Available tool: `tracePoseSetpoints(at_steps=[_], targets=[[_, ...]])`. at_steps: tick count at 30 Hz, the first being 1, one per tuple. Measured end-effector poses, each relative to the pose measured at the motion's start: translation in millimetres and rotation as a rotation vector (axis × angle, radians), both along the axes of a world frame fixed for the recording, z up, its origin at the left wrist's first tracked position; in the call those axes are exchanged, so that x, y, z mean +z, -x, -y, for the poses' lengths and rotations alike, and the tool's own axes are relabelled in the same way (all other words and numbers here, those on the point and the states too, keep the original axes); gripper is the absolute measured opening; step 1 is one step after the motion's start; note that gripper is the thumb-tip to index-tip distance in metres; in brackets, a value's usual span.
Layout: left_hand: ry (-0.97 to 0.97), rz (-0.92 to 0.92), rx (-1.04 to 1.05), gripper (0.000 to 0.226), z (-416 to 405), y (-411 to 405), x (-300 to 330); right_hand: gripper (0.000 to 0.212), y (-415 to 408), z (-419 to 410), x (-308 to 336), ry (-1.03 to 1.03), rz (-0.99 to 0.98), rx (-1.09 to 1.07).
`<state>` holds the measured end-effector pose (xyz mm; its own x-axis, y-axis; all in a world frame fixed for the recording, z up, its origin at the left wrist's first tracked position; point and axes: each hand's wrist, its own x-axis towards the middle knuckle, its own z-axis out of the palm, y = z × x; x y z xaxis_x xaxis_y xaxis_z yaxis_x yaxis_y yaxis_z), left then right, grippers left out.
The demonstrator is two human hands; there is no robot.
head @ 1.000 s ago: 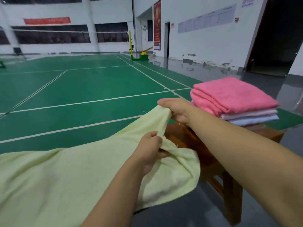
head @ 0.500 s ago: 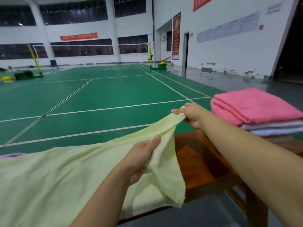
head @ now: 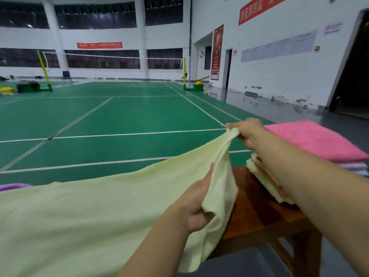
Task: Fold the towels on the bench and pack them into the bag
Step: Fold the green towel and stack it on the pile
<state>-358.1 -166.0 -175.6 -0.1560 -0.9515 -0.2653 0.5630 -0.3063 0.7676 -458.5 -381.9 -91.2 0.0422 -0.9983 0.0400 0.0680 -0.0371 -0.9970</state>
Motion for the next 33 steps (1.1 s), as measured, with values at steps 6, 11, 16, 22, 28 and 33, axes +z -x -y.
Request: tracePoseSetpoints(at_steps=[6,11,16,22,28,33], targets=[[0.069,-0.007,0.019,0.064,13,45,17,0.03,37,7,33,0.002,-0.079,-0.177],[0.089,0.083,0.04,0.062,-1,33,23,0.029,35,0,35,-0.003,-0.098,-0.111],[0.074,0.267,0.161,0.065,-40,-13,28,0.064,-17,-17,22,-0.004,-0.119,0.051],[0.035,0.531,0.345,0.063,-113,-79,31,0.078,-125,-77,-1,0.034,-0.177,0.28],[-0.048,0.654,0.434,0.054,-184,-135,30,0.064,-227,-128,-37,0.067,-0.236,0.45],[-0.124,0.787,0.384,0.053,-233,-177,29,0.077,-298,-175,-60,0.125,-0.31,0.527]])
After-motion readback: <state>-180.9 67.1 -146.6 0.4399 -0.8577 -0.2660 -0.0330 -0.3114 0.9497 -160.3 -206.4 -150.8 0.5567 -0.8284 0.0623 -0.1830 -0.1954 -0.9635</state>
